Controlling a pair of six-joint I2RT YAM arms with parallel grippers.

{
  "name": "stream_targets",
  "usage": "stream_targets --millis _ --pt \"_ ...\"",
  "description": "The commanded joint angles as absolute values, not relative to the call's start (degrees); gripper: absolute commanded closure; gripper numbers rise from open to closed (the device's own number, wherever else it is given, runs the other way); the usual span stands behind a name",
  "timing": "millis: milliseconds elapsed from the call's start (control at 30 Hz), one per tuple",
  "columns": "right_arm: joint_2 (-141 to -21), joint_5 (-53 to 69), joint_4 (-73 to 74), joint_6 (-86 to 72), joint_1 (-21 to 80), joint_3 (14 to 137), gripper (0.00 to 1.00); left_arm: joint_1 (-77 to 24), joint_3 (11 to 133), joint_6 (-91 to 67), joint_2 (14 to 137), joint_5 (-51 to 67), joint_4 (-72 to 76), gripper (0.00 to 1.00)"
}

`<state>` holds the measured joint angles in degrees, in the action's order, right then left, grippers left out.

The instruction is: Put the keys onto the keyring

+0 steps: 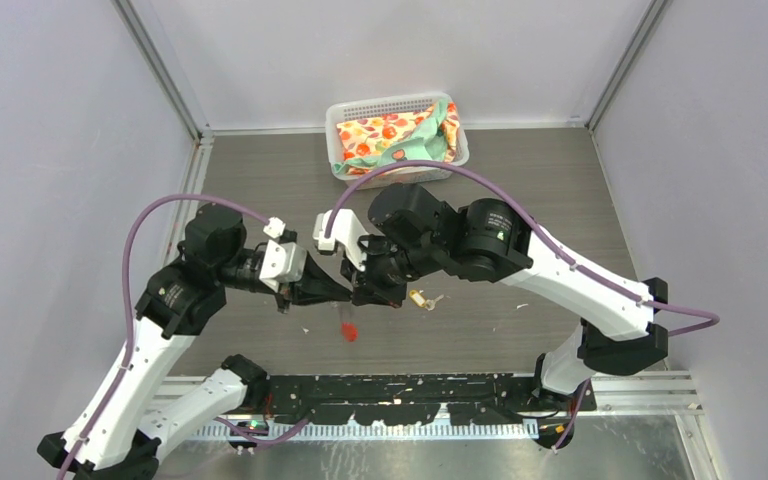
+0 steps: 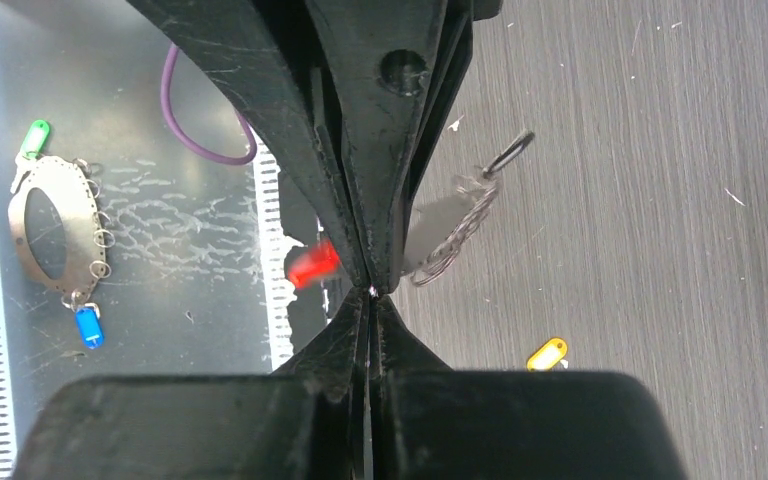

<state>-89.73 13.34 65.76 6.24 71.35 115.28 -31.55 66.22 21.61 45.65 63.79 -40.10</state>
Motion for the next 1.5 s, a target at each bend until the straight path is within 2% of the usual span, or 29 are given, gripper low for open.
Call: stream_targets --millis 0,167,367,467,533,633,700,767,800,1000,1067,1100,1167,1200,1233,1367,1467 --pt "-89.14 12.86 65.12 5.98 72.02 118.51 0.99 -31.73 66.02 23.09 45.23 64.32 -40.38 0.99" --pt "-89.66 12.74 64.41 5.01 72.39 119.67 0.99 -31.81 65.48 22.79 45.43 63.71 -41.01 1.00" --pt "-92.19 11.86 67.62 5.18 73.10 123.19 0.99 -32.03 65.84 23.06 46.16 63.57 -42.56 0.87" --pt "-93.27 11.25 69.04 5.09 73.60 124.52 0.99 -32.08 66.69 24.32 46.69 63.63 -44.45 0.85" --pt "-93.32 11.08 69.11 5.03 73.85 124.28 0.99 -32.08 67.02 26.05 46.67 63.63 -46.34 0.88" --pt "-93.58 10.76 69.18 4.98 74.07 124.64 0.99 -32.08 67.06 26.20 46.73 63.84 -46.48 0.99" --pt "-93.99 10.44 69.30 4.72 74.17 125.19 0.99 -32.17 67.15 25.57 47.12 64.39 -46.36 0.99" --pt "-94.56 9.98 69.46 4.28 74.18 126.04 0.99 -32.40 66.94 24.82 47.57 65.06 -46.57 0.89" --pt "-94.65 9.74 69.77 4.11 74.18 126.50 0.99 -32.54 66.85 24.72 47.75 65.43 -46.71 0.89" --pt "-95.10 9.84 70.28 3.47 74.19 127.22 0.97 -33.21 66.84 25.35 48.66 64.90 -47.26 1.00" --pt "-95.22 9.80 70.60 3.38 74.24 127.27 0.92 -33.21 67.05 24.02 48.66 64.78 -45.65 1.00" --pt "-95.12 9.59 70.60 3.28 74.23 127.24 0.85 -33.21 66.95 22.99 48.42 64.77 -43.77 1.00" --pt "-94.22 8.33 69.97 3.00 74.21 126.95 0.67 -33.19 66.20 20.57 47.52 65.31 -40.06 1.00" --pt "-93.10 7.29 68.95 3.13 74.26 126.05 0.54 -33.20 65.55 18.62 46.83 66.00 -37.50 1.00" --pt "-91.29 6.10 67.37 3.47 74.24 124.29 0.48 -33.15 64.74 16.24 45.98 66.65 -34.10 1.00" --pt "-76.20 3.79 48.00 4.53 74.18 106.69 0.41 -33.14 60.73 -0.96 43.06 68.45 -14.35 1.00" --pt "-60.79 5.70 28.92 4.66 74.18 88.04 0.38 -33.13 62.11 -5.27 43.46 72.28 -12.06 1.00"
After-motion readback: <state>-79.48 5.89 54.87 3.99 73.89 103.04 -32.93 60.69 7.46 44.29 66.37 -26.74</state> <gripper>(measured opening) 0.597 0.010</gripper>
